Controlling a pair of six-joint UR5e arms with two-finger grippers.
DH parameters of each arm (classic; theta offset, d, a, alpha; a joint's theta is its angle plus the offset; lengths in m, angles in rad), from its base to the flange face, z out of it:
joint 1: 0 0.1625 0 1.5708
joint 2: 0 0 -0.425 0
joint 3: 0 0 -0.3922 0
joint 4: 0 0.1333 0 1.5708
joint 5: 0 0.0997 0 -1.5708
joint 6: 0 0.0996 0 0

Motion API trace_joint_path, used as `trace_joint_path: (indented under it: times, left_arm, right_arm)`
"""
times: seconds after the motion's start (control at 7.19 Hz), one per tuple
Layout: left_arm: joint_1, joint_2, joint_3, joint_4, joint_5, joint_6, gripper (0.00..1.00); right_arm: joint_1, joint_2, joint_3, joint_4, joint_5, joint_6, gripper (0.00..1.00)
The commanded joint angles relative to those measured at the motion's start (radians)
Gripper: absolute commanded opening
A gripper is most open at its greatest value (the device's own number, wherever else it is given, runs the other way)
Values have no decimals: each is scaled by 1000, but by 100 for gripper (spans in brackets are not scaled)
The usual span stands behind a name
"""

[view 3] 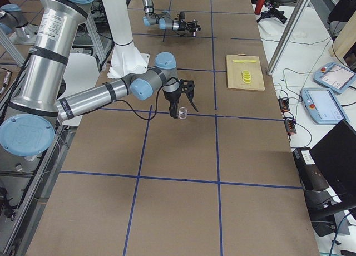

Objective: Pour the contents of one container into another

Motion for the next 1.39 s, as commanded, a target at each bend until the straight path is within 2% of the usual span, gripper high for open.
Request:
trace_joint_path:
  times: [0.0, 1.25]
  left_arm:
    - [0, 0, -2, 0, 0, 0, 100]
    - [1, 31, -54, 0, -8, 17, 100]
  right_arm:
    - [0, 0, 0, 0, 0, 0, 100]
    - [3, -2, 0, 0, 0, -1, 100]
